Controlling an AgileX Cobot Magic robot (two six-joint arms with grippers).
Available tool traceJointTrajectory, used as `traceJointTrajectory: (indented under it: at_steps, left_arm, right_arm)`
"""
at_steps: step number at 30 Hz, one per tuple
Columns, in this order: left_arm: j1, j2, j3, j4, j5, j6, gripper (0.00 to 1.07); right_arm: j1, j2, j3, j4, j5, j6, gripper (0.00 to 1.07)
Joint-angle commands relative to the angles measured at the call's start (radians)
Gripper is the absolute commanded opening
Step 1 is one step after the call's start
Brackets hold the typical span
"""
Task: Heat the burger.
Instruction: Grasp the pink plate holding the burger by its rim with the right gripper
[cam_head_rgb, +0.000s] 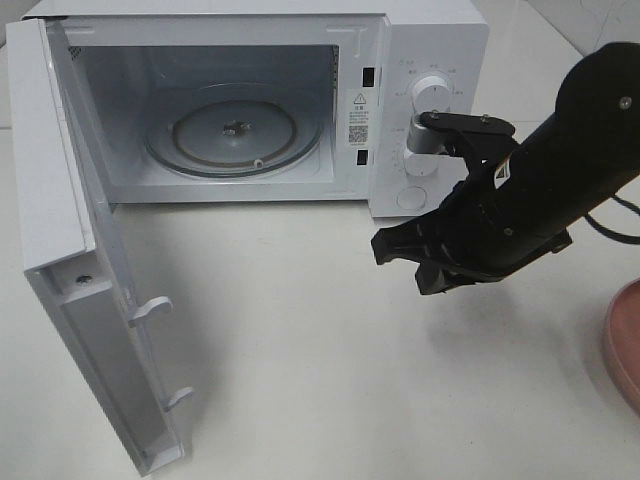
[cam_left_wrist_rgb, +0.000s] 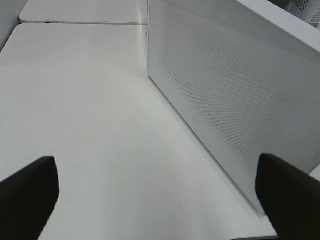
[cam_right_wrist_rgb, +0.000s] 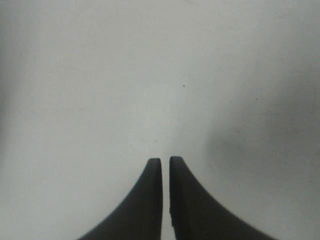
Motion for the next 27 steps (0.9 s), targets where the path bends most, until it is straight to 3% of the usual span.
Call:
traceJointTrajectory:
  at_steps: [1, 6, 8, 10, 11, 13, 14, 15, 16, 17, 20, 27]
  left_arm:
    - [0.003, -0.014, -0.001, -0.003, -0.009, -0.001, 1.0]
    - [0.003, -0.014, -0.001, -0.003, -0.009, -0.001, 1.0]
    - [0.003, -0.014, -0.001, -0.003, -0.009, -0.001, 1.0]
    - [0.003, -0.014, -0.001, -0.003, -0.009, -0.001, 1.0]
    - [0.003, -0.014, -0.001, -0.003, -0.009, -0.001, 1.0]
    - [0.003, -0.014, -0.001, -0.003, -0.009, -0.001, 1.0]
    - [0.003, -0.014, -0.001, -0.003, -0.009, -0.001, 1.0]
    - [0.003, -0.014, -0.001, -0.003, -0.009, -0.001, 1.0]
    - [0.003, -0.014, -0.001, -0.003, -0.009, -0.001, 1.0]
    - [0.003, -0.014, -0.001, -0.003, -0.009, -0.001, 1.0]
    - [0.003, -0.014, -0.001, -0.003, -0.009, -0.001, 1.0]
    - [0.003, -0.014, -0.001, -0.003, -0.009, -0.001, 1.0]
  right_arm:
    - [-0.003, -0.021, -0.05, -0.087, 0.189, -0.028, 0.1]
    - [-0.003, -0.043, -0.085, -0.091, 0.313, -0.082, 0.14]
    - [-0.003, -0.064, -0.09, -0.092, 0.339, -0.116, 0.18]
    - [-0.003, -0.107, -0.09, -0.102, 0.365, -0.134, 0.31]
    - [-0.003, -0.107, -0.09, -0.102, 0.365, -0.134, 0.31]
    - [-0.003, -0.158, -0.09, -0.137, 0.401, -0.135, 0.51]
    - [-0.003, -0.158, -0.09, -0.137, 0.401, -0.135, 0.51]
    - [-0.003, -0.192, -0.09, -0.176, 0.423, -0.134, 0.66]
    - [-0.003, -0.192, -0.09, -0.176, 0.423, -0.134, 0.66]
    - [-0.003, -0.215, -0.089, -0.213, 0.453, -0.127, 0.79]
    - [-0.003, -0.238, -0.066, -0.277, 0.491, -0.115, 0.91]
    - [-0.003, -0.243, 0.025, -0.309, 0.497, -0.073, 0.89]
